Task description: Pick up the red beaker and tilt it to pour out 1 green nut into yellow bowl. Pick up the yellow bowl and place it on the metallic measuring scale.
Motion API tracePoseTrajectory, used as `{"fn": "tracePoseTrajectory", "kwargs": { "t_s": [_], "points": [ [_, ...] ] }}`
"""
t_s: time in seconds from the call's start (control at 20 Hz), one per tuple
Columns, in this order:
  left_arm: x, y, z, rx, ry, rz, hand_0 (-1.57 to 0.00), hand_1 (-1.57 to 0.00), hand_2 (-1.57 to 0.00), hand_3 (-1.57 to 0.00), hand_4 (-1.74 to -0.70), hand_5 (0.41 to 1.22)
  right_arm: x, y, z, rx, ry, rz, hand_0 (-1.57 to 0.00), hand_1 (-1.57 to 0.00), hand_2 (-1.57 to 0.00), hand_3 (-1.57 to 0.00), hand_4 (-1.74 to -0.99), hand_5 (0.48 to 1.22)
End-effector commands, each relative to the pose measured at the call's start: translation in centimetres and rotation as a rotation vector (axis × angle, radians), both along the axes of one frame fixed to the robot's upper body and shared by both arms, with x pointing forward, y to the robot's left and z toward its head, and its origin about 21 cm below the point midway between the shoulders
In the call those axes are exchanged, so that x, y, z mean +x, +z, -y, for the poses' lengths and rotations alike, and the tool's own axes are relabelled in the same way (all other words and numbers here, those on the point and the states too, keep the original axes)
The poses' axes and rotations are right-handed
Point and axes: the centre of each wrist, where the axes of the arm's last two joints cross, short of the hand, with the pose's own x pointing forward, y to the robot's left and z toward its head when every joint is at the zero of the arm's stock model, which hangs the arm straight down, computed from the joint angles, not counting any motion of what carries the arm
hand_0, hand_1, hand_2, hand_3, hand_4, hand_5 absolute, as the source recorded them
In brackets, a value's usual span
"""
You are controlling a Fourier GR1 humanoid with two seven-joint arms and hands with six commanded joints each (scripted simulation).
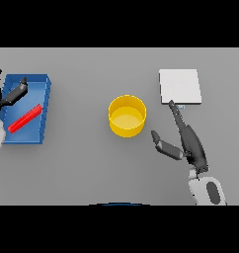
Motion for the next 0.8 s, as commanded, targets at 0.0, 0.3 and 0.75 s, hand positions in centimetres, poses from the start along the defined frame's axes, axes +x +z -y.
{"fn": "tracePoseTrajectory", "kwargs": {
  "t_s": [0.0,0.3,0.75],
  "points": [
    [0.1,0.1,0.1,-0.005,-0.001,-0.001,-0.05,-0.04,-0.04,-0.04,-0.76,0.659,0.8,0.6,0.1,-0.085,0.048,0.002,0.0,0.0,0.0,0.0,-1.022,0.674],
    [-0.2,0.2,0.6,-0.009,-0.009,0.015,-0.01,-0.01,-0.01,-0.01,-0.73,0.677,4.7,4.1,-0.6,-0.552,0.301,0.045,0.0,0.0,0.0,0.0,-1.174,0.674],
    [0.2,0.3,0.4,-0.006,-0.013,0.002,0.0,0.0,0.0,0.0,-0.75,0.704,8.9,5.9,-3.8,-1.029,0.62,0.126,0.0,0.0,0.0,0.0,-1.218,0.707]
  ]
}}
